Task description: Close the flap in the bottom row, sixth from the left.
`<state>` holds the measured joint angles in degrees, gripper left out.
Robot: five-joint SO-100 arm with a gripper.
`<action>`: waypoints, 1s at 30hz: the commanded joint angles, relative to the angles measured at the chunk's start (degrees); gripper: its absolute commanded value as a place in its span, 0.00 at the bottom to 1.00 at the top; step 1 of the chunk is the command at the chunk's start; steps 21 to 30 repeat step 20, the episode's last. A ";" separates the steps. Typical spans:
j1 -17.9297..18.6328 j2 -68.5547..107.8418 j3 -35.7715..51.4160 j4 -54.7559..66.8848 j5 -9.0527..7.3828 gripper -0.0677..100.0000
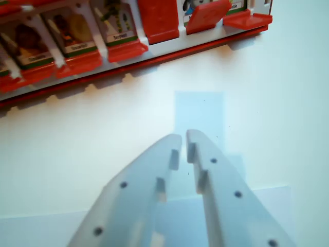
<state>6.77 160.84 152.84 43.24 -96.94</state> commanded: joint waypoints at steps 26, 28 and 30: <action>-3.34 26.63 -9.14 29.18 0.62 0.01; -3.34 26.63 -9.14 29.18 0.62 0.01; -3.34 26.63 -9.14 29.18 0.62 0.01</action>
